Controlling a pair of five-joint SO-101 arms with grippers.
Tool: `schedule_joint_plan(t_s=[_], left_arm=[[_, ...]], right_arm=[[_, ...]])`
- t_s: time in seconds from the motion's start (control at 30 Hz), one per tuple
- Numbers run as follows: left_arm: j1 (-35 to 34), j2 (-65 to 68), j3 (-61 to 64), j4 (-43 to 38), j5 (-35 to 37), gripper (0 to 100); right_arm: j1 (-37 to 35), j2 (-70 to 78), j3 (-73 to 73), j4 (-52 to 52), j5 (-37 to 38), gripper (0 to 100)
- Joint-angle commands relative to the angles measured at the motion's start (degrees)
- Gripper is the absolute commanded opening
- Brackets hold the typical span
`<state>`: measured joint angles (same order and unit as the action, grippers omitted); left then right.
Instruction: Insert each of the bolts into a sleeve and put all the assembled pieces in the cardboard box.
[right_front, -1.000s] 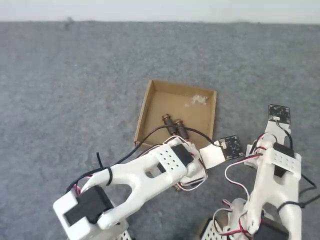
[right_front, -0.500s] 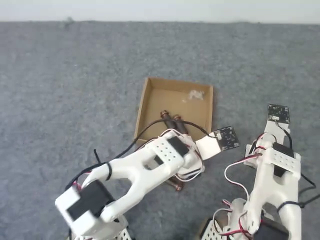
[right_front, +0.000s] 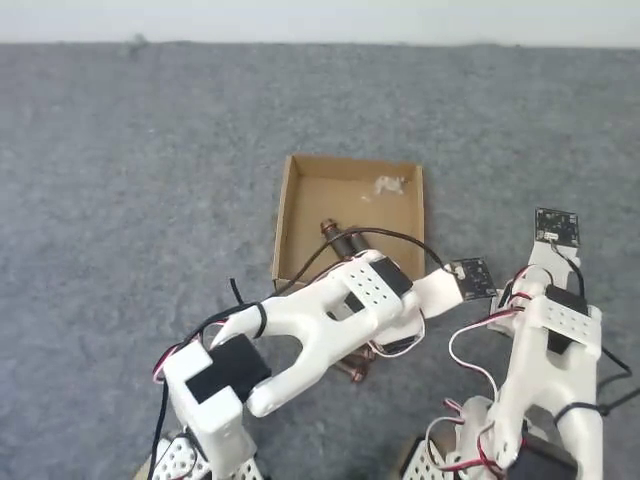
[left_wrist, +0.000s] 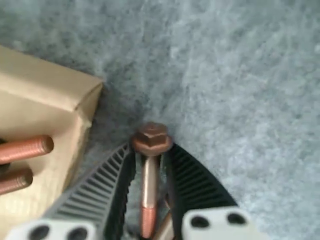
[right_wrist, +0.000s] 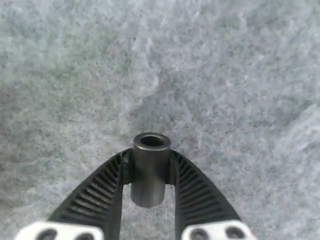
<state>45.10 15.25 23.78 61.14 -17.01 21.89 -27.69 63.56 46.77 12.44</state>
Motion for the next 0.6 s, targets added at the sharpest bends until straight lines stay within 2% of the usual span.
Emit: schedule_joint_plan(t_s=[0.0,0.2,0.57], left_arm=[[0.44,0.7,-1.45,0.26,-0.44,5],[2.46,-1.05,-2.24,0.26,-0.09,5],[3.25,-19.87,-1.36,4.04,-0.09,5]], right_arm=[[-0.75,-0.31,-2.81,-0.84,0.97,0.6],[-0.84,-0.31,-2.81,-0.84,0.97,0.6],[-2.59,-0.22,-2.81,-0.92,0.97,0.6]])
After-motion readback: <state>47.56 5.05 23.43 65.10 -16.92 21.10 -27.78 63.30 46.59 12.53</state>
